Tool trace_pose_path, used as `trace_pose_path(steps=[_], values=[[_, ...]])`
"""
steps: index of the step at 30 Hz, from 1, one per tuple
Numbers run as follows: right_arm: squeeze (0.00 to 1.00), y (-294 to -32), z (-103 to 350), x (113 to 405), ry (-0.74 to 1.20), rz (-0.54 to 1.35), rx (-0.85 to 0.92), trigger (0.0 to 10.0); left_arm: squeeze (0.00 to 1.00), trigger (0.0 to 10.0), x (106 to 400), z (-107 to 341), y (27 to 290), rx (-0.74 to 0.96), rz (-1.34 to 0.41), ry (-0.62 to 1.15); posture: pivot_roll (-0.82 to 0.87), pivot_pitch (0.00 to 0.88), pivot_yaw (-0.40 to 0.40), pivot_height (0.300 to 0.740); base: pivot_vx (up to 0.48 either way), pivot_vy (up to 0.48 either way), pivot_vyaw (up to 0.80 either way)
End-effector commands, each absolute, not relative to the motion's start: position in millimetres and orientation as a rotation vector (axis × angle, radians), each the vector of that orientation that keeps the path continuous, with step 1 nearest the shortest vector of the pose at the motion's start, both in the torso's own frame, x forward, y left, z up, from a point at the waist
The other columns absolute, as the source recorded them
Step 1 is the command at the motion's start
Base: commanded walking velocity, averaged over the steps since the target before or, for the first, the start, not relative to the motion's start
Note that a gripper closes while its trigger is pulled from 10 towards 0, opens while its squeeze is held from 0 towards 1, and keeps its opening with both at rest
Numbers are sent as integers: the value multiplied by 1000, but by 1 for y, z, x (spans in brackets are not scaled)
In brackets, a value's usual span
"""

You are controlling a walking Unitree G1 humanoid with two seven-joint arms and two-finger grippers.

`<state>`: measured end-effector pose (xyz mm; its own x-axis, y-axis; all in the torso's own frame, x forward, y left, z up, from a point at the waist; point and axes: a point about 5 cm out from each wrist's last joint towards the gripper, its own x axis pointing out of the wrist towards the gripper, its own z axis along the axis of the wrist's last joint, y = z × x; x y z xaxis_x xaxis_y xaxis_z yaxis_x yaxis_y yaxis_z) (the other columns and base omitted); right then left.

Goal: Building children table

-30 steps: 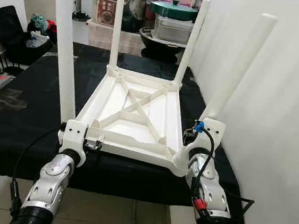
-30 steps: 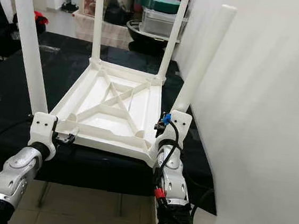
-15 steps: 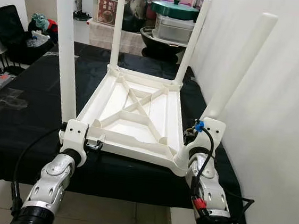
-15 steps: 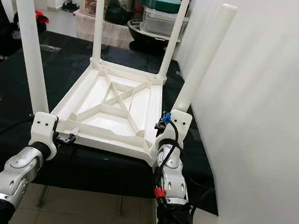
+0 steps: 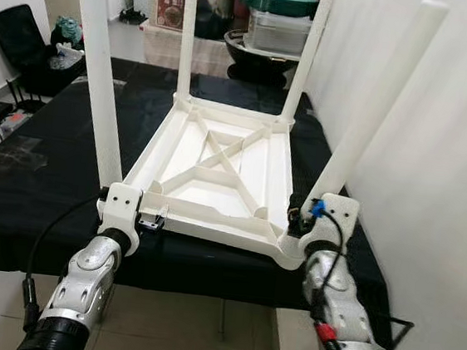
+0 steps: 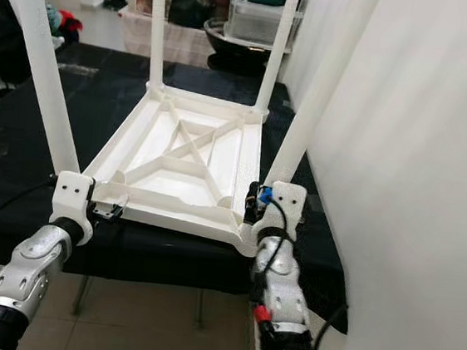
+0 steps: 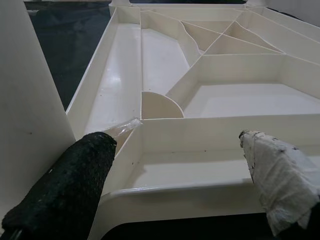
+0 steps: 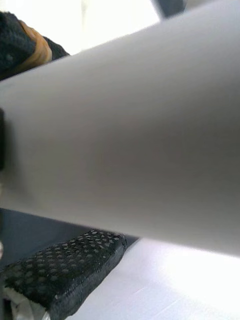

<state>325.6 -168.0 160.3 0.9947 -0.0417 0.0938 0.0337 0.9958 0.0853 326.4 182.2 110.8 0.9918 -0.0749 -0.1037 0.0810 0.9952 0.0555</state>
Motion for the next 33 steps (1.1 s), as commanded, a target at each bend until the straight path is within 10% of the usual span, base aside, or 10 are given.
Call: trace_pose_path(steps=[1,20,21,22,33], values=[[0,-197,173,320,-179,-93,102,10000,0,10000,323,102,203,72,-1,154,43,0,-111,740,0,0,0],[0,-251,198,326,-121,320,-53,10000,0,10000,327,104,205,87,-12,147,41,0,-106,740,0,0,0],[0,-251,199,327,-120,324,-57,2000,0,10000,327,104,205,87,-12,147,42,0,-108,740,0,0,0],[0,-250,199,329,-118,335,-45,0,0,10000,327,104,205,87,-12,146,46,0,-112,740,0,0,0],[0,-240,190,327,-113,358,6,0,0,10000,326,103,204,86,-13,149,38,0,-111,740,0,0,0]])
